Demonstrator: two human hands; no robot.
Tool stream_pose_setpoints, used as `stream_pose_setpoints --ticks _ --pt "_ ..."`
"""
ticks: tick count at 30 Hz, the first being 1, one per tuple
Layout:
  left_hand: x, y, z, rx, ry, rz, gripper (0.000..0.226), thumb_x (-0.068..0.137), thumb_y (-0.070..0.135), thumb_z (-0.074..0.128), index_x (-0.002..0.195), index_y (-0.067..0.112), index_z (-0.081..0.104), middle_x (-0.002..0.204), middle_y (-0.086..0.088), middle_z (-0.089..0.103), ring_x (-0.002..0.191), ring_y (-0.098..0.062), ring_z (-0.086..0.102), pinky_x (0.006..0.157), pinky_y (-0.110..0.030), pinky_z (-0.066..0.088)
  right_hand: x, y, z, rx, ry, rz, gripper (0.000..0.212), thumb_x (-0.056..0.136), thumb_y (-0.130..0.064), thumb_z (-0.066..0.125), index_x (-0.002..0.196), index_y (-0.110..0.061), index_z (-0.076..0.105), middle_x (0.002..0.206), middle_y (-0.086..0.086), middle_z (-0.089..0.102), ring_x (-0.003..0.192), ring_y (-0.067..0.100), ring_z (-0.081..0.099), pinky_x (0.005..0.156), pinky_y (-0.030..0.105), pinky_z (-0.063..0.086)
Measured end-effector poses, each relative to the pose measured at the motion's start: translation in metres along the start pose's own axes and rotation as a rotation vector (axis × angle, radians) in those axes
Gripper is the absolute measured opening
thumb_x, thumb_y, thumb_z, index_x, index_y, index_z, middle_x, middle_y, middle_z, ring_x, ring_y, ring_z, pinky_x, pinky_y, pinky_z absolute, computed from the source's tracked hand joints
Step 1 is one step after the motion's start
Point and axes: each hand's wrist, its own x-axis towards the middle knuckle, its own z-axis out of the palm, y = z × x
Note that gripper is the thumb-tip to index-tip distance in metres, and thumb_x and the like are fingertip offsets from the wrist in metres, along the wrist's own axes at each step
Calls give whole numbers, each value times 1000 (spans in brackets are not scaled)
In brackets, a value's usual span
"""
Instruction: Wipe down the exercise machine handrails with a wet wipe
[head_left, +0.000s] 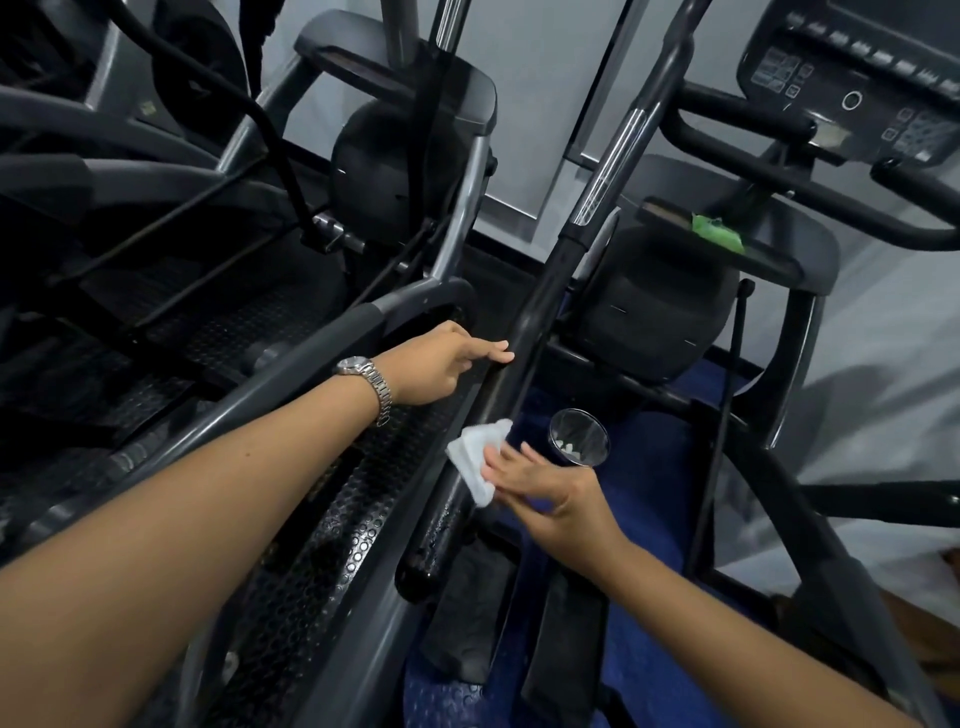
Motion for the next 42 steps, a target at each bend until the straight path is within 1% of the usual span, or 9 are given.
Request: stream_pose_setpoints --ticks 5,11,14,19,24,29,33,38,42 --pt "-4 14 -4 49 31 16 40 97 17 47 130 38 52 116 34 45 113 -4 44 106 -25 34 18 -26 7 11 -38 -2 34 88 -27 63 118 -10 65 128 3 60 131 12 45 112 36 35" --pt "-8 13 -5 161 -3 68 46 92 45 51 136 40 44 141 26 40 120 -6 34 108 -30 32 14 -24 -4 -63 -134 -94 31 97 -30 50 114 -12 69 125 1 62 128 11 49 113 43 32" --pt "-8 13 -8 285 -33 113 50 94 44 48 142 37 37 146 23 36 138 -9 22 111 -30 28 23 -21 -8 -93 -78 -25 39 99 -37 43 116 -12 67 126 1 61 129 10 47 112 43 34" --pt "-4 11 -9 435 -77 218 51 98 37 42 146 24 33 152 13 30 145 -10 2 116 -33 16 8 -32 2 -88 -206 -180 31 98 -24 48 117 -10 67 129 3 61 130 15 47 112 38 35" --pt "-1 15 -7 464 -99 224 51 99 30 41 147 16 29 154 7 25 145 -12 8 119 -36 14 29 -20 -8 -104 -119 -58 34 99 -30 45 116 -11 67 126 1 63 130 11 47 110 44 36" --pt "-2 14 -5 413 -97 192 50 99 30 41 147 19 30 153 9 25 144 -10 13 118 -35 17 9 -33 5 -81 -216 -226 26 95 -16 52 114 -11 69 126 2 63 129 14 49 111 42 35" --pt "-2 17 -6 417 -84 169 48 100 31 39 146 21 32 153 13 26 144 -9 12 115 -36 19 23 -22 -11 -85 -144 -116 28 97 -23 49 110 -13 71 123 0 65 126 10 51 112 45 34" --pt "-2 20 -8 421 -87 144 46 100 33 38 145 25 34 151 16 28 144 -9 11 114 -37 20 14 -41 11 -72 -273 -244 23 90 -22 65 111 -12 71 119 -1 67 125 10 52 110 41 38" --pt "-4 20 -7 413 -86 140 47 100 34 39 145 25 34 151 15 29 144 -10 12 114 -38 24 17 -35 -2 -6 -212 -214 22 85 -19 70 105 -9 73 115 2 69 120 13 57 108 44 40"
